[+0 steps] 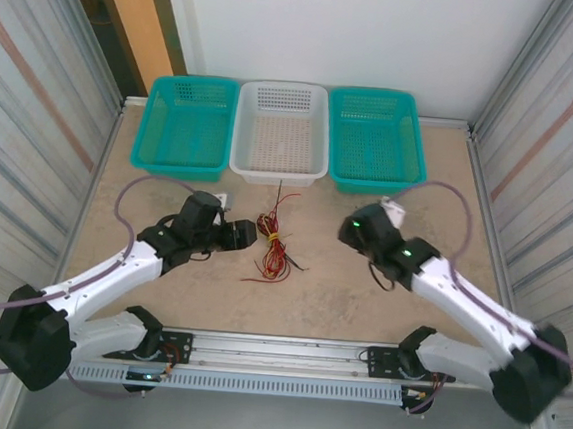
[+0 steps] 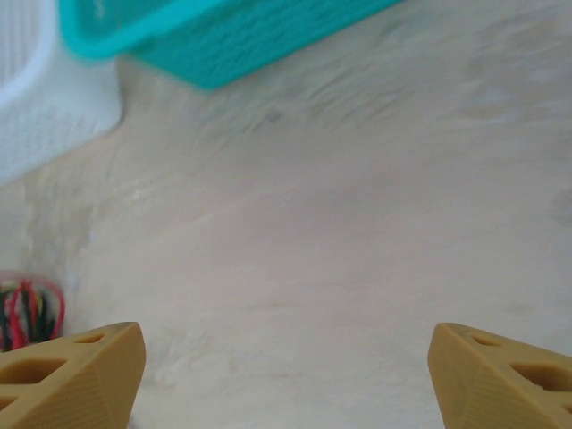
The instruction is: Untangle the cables
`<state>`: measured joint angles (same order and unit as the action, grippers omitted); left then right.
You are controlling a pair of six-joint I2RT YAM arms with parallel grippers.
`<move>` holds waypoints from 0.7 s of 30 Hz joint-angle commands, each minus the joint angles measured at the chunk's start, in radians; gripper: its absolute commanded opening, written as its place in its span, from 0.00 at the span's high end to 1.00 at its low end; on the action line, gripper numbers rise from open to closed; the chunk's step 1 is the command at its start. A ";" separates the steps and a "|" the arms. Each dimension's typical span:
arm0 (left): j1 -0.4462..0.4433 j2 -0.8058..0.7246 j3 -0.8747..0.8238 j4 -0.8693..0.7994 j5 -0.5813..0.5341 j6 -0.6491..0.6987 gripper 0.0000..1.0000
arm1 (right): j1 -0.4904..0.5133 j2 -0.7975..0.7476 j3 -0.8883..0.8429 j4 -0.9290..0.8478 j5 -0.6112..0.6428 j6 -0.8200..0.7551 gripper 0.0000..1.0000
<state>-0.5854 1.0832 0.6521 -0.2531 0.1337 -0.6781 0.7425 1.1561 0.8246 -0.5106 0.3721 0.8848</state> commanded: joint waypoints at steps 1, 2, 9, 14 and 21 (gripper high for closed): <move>0.004 0.007 0.057 -0.063 0.001 -0.007 0.29 | 0.115 0.125 0.137 0.019 -0.056 -0.058 0.20; 0.004 0.009 0.065 -0.077 -0.001 -0.010 0.29 | 0.139 0.163 0.166 0.028 -0.074 -0.067 0.21; 0.023 0.003 0.081 -0.121 0.015 -0.023 0.24 | 0.186 0.357 0.292 0.054 -0.175 -0.090 0.35; 0.065 0.003 0.102 -0.158 0.037 -0.015 0.23 | 0.159 0.438 0.325 0.059 -0.207 -0.094 0.50; 0.087 0.014 0.099 -0.149 0.069 -0.001 0.22 | 0.149 0.519 0.358 0.084 -0.259 -0.119 0.59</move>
<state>-0.5030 1.0897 0.7273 -0.3855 0.1730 -0.6853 0.8932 1.6497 1.1400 -0.4362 0.1429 0.7937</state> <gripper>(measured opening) 0.784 0.418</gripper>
